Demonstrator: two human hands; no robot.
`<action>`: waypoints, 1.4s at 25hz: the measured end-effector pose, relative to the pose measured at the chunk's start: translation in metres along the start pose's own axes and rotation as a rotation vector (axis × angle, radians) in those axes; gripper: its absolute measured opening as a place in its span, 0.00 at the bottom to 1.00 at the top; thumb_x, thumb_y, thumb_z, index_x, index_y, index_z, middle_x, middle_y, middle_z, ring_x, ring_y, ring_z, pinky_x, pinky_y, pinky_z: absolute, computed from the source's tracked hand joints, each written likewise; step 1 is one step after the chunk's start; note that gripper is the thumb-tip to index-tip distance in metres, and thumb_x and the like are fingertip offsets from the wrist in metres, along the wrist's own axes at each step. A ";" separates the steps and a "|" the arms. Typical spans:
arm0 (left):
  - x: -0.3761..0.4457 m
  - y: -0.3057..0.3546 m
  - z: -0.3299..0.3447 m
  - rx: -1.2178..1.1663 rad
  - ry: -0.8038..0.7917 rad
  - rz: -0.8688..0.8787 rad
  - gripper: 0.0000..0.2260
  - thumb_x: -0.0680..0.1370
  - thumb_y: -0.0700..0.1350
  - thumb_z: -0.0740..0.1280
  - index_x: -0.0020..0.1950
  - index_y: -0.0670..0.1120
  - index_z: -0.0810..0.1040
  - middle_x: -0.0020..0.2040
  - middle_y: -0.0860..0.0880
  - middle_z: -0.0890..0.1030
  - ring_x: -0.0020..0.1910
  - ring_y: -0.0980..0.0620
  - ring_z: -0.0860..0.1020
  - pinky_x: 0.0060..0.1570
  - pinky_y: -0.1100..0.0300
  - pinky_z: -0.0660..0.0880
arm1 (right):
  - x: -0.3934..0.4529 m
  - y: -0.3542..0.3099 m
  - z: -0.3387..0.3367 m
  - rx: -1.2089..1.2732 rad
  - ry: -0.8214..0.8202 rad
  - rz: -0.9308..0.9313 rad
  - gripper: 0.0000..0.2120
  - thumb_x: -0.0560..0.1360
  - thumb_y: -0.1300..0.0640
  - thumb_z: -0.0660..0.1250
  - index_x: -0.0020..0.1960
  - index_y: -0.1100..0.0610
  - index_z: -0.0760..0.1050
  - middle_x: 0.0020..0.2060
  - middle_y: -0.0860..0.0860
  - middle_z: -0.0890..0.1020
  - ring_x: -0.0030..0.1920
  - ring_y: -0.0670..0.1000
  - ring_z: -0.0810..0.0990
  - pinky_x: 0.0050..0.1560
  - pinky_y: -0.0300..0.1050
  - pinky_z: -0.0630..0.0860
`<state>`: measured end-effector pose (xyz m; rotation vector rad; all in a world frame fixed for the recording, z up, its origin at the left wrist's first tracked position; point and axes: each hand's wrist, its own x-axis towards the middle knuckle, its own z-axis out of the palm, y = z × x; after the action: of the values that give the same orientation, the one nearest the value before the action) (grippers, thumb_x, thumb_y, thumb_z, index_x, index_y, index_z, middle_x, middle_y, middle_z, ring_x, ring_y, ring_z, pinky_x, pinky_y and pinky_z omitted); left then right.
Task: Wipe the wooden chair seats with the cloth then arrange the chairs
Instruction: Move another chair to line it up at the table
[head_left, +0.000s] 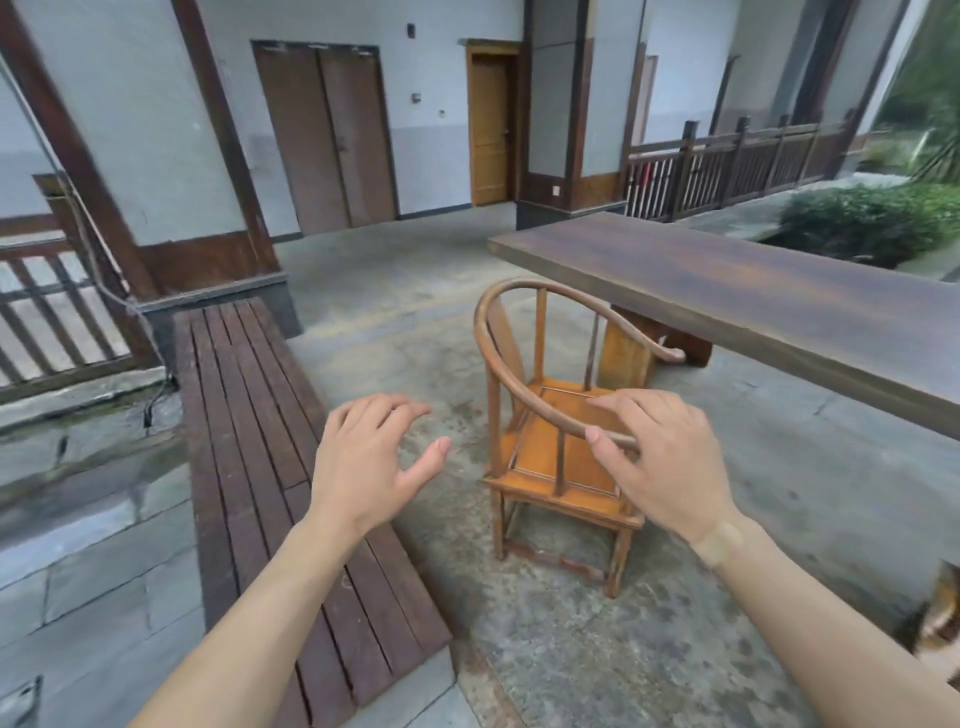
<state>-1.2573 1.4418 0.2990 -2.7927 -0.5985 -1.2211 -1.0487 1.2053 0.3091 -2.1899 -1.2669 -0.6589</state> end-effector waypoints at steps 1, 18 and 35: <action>0.005 -0.011 0.002 0.006 0.009 -0.005 0.22 0.77 0.64 0.60 0.56 0.50 0.82 0.54 0.51 0.83 0.56 0.48 0.80 0.59 0.52 0.69 | 0.010 -0.004 0.009 -0.004 0.007 -0.005 0.19 0.78 0.39 0.56 0.59 0.47 0.79 0.55 0.45 0.82 0.59 0.51 0.78 0.56 0.51 0.72; 0.134 -0.099 0.144 0.032 0.019 -0.070 0.21 0.77 0.63 0.59 0.56 0.50 0.82 0.54 0.52 0.83 0.56 0.48 0.79 0.59 0.50 0.70 | 0.180 0.063 0.151 0.053 0.015 -0.070 0.18 0.78 0.41 0.57 0.58 0.48 0.78 0.54 0.47 0.82 0.59 0.52 0.78 0.56 0.53 0.73; 0.339 -0.192 0.305 0.178 0.028 -0.165 0.20 0.79 0.62 0.58 0.56 0.50 0.82 0.54 0.53 0.83 0.57 0.51 0.78 0.60 0.53 0.68 | 0.437 0.172 0.331 0.215 -0.024 -0.193 0.20 0.78 0.40 0.56 0.59 0.49 0.79 0.56 0.48 0.83 0.60 0.53 0.79 0.57 0.55 0.75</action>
<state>-0.9038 1.7877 0.3075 -2.6190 -0.9029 -1.1666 -0.6531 1.6216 0.3075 -1.9231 -1.5014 -0.5425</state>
